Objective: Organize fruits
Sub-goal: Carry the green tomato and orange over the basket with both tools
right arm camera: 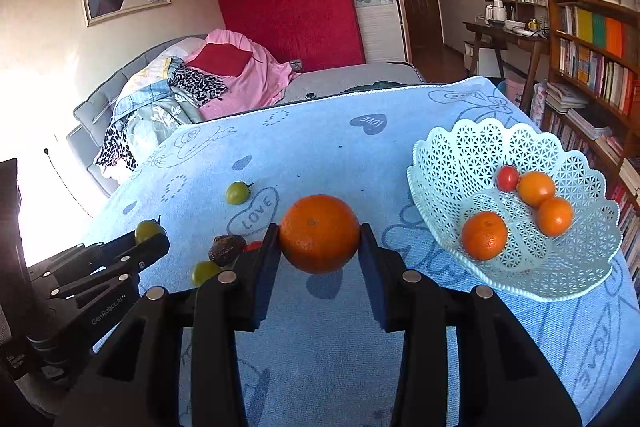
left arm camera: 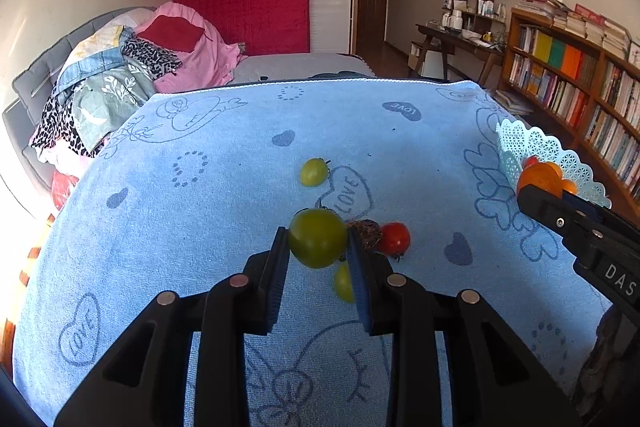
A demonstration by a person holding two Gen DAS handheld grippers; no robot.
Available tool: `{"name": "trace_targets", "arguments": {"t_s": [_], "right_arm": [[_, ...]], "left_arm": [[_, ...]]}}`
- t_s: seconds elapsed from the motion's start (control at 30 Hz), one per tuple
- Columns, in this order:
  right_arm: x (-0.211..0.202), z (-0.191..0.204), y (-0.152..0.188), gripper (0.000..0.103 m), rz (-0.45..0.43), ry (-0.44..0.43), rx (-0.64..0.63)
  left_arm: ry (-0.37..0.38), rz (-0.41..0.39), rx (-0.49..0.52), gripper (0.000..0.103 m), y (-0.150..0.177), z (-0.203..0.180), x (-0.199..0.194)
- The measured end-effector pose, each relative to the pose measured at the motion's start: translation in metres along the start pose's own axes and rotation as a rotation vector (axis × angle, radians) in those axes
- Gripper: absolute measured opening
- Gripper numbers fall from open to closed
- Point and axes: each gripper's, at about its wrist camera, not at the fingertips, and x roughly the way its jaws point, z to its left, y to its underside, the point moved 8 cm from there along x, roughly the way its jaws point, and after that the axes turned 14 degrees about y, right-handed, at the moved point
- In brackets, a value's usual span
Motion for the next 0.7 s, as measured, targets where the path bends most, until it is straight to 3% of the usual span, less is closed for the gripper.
{"name": "trace_targets", "arguments": {"t_s": [0.7], "right_arm": [[-0.009, -0.094, -0.022, 0.041, -0.052, 0.136, 0.137]], "left_arm": [[0.097, -0.049, 0.13, 0.029, -0.056, -0.087, 0.019]]}}
